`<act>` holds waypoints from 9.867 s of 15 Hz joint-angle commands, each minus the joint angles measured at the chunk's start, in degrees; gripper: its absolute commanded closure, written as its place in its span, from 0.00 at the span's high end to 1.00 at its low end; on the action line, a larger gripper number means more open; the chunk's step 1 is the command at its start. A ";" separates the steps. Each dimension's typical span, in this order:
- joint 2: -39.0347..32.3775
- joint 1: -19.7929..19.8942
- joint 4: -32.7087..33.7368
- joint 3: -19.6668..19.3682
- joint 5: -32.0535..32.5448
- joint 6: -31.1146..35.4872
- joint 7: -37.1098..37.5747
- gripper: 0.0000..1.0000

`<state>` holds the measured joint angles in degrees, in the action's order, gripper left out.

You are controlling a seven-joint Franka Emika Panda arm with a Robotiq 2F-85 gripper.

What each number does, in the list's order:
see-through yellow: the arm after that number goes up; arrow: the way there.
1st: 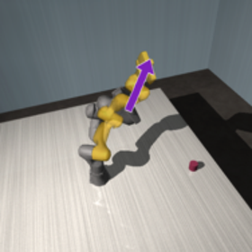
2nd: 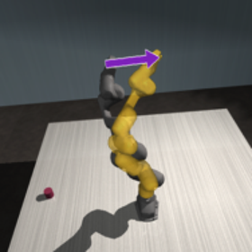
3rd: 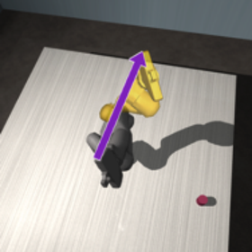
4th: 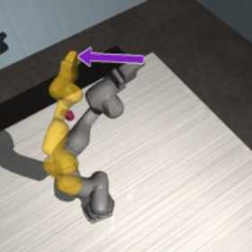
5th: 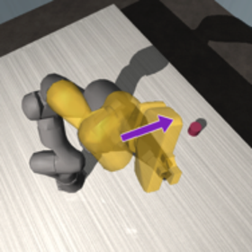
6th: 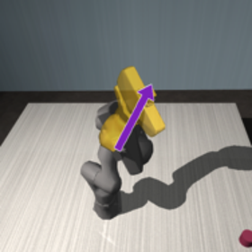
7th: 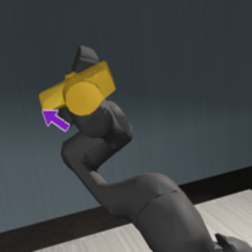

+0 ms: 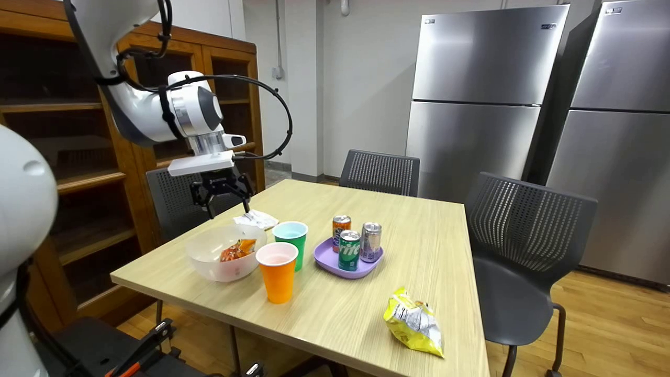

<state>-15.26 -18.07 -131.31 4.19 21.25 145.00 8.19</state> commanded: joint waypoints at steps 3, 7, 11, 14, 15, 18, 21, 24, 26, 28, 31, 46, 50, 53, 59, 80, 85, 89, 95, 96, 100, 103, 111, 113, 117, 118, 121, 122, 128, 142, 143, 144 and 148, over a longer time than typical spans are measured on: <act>-1.88 0.01 2.64 1.52 2.17 0.69 -0.19 1.00; -5.61 -1.20 7.28 1.76 3.56 0.80 0.80 1.00; -11.18 -2.49 14.35 0.87 5.03 0.39 0.25 1.00; -15.66 -2.79 20.00 0.25 5.60 0.37 -1.26 1.00; -17.27 -2.74 21.93 0.02 5.67 0.37 -2.03 1.00; -21.46 -2.37 26.80 -0.39 5.03 0.62 -4.46 1.00; -25.76 -1.49 31.86 0.12 3.97 0.75 -8.82 1.00; -29.95 -0.21 36.92 1.10 2.92 0.72 -14.50 1.00; -32.17 0.74 39.85 1.92 1.94 0.38 -18.43 1.00; -34.19 2.03 42.39 3.24 0.51 0.27 -22.65 1.00; -36.83 3.54 45.78 5.01 -1.50 -0.17 -27.71 1.00; -41.92 5.40 52.28 7.72 -5.55 -1.41 -34.62 0.68; -41.63 5.28 52.24 7.70 -5.49 -1.30 -34.40 0.35; -41.54 5.30 52.06 7.74 -5.55 -1.20 -34.28 0.11; -40.56 5.09 50.82 7.81 -5.56 -0.98 -33.72 0.00; -17.49 3.23 28.56 8.66 -5.65 4.42 -25.47 0.00; -9.98 3.24 18.38 8.42 -5.71 6.10 -21.72 0.00; -4.82 3.81 11.04 8.01 -6.22 7.25 -18.80 0.00; -0.86 4.11 3.97 6.74 -6.94 6.85 -15.55 0.00; -0.57 4.17 3.17 6.63 -7.07 6.64 -15.41 0.00; -0.41 4.52 1.08 6.56 -7.86 6.16 -15.53 0.00; -0.81 4.90 0.46 6.67 -8.60 5.66 -16.12 0.00; -2.88 6.19 1.26 6.35 -9.35 4.32 -17.64 0.00; -3.78 6.33 1.95 6.34 -9.39 4.00 -18.00 0.00; -5.91 6.25 3.18 6.39 -9.29 3.18 -18.35 0.00; -6.49 6.22 3.46 6.40 -9.28 3.00 -18.40 0.00; -8.21 6.25 4.36 6.66 -9.54 2.51 -18.77 0.00; -8.68 6.18 4.68 6.70 -9.51 2.34 -18.78 0.00; -9.88 6.07 5.78 7.05 -9.46 1.65 -19.13 0.00; -2.36 6.48 0.97 7.43 -9.39 3.36 -18.75 0.94; -1.34 6.58 0.35 7.31 -9.37 3.56 -18.65 0.99; -0.41 6.73 -0.17 7.29 -9.49 3.66 -18.74 1.00; 4.25 7.76 -3.27 6.37 -9.31 4.74 -18.71 1.00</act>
<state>-16.46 -11.64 -130.40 10.70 12.97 148.88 -9.54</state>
